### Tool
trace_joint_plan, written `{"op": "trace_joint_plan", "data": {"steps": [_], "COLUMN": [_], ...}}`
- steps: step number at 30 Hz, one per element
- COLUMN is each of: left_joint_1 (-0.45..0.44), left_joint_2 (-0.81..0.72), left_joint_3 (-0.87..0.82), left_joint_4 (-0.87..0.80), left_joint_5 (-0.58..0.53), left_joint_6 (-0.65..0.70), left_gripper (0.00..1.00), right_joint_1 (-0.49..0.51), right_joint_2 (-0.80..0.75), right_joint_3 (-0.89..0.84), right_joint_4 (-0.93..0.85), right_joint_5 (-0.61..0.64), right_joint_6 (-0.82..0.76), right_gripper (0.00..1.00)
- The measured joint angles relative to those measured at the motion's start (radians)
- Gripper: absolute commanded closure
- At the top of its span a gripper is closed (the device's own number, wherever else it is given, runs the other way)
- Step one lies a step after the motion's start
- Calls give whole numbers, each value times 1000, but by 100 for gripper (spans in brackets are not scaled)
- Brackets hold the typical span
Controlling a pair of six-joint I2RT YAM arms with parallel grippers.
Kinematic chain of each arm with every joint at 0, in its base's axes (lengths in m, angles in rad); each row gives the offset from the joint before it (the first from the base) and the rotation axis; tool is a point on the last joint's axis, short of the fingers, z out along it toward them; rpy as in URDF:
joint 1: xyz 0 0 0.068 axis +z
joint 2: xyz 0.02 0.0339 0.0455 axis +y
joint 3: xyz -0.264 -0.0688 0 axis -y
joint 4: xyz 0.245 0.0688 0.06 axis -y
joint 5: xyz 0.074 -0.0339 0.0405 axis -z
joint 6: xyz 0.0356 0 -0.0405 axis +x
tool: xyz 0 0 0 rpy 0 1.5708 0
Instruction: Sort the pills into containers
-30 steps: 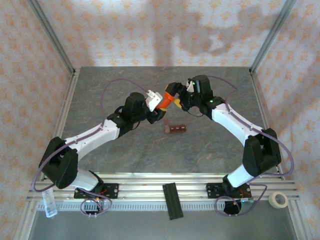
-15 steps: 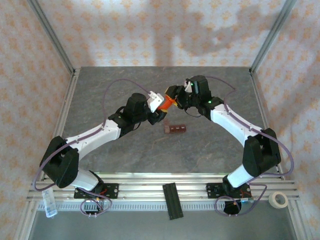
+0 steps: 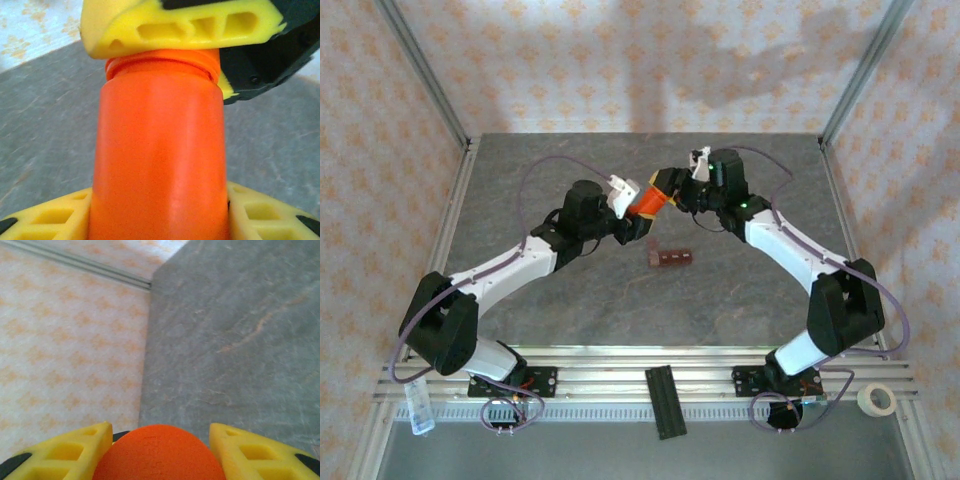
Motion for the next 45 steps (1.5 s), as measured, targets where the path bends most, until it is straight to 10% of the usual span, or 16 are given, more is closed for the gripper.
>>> {"op": "trace_joint_plan", "data": {"steps": [9,19,45], "left_joint_1": [55,62,62], "left_joint_2": [0,3,-68], "left_joint_3": [-63,-64,-106], "left_joint_4": [245,294,224], "left_joint_5": [262,413,116], "left_joint_6": [-283,-370,-190], "left_gripper": [100,100,100], "right_joint_1": [-60,-138,-174], "right_joint_2": [-29,-44,115], "right_joint_3": [-19,-19,-86], "right_joint_4": [110,95,-347], "right_joint_5": [-210,-155,585], "right_joint_6": [-143,-233,-243], "right_gripper": [72,72,71]}}
